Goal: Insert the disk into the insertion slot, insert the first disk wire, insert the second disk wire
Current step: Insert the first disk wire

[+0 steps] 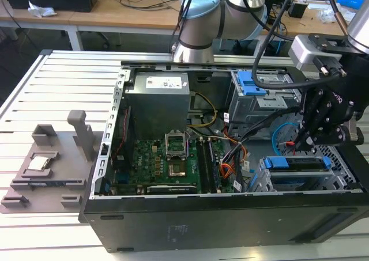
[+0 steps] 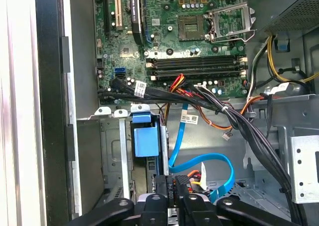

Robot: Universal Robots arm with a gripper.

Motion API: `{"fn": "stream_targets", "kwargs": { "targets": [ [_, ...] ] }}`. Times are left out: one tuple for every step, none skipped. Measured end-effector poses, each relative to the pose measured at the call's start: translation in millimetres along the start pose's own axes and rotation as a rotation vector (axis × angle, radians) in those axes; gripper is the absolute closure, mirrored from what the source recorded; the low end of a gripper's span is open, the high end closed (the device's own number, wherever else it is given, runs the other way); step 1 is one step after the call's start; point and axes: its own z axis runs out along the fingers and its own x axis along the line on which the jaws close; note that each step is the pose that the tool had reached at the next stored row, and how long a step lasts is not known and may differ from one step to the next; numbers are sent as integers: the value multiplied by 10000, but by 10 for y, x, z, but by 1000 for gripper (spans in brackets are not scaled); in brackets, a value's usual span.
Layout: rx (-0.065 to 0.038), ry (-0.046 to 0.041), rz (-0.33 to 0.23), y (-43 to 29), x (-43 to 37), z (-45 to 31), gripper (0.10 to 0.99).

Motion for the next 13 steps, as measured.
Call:
{"fn": "stream_targets", "kwargs": {
  "targets": [
    [0,-1,0,0,0,0,902],
    [0,0,1,0,0,0,902],
    [0,-4,1,-1,7,2,902],
    [0,-1,1,-3,38,1,902],
    [-1,-9,1,-10,98,5,902],
    [-12,-34,0,-51,128,18,902],
    [-28,-34,-1,-111,124,30,902],
    [-30,-32,0,-122,123,31,902],
    [-30,-30,1,-124,123,30,902],
    [-29,-31,0,-126,123,30,902],
    [-30,-31,-1,-128,123,30,902],
    [-30,-31,0,-129,123,30,902],
    [-30,-31,0,-129,123,30,902]
  ]
}}
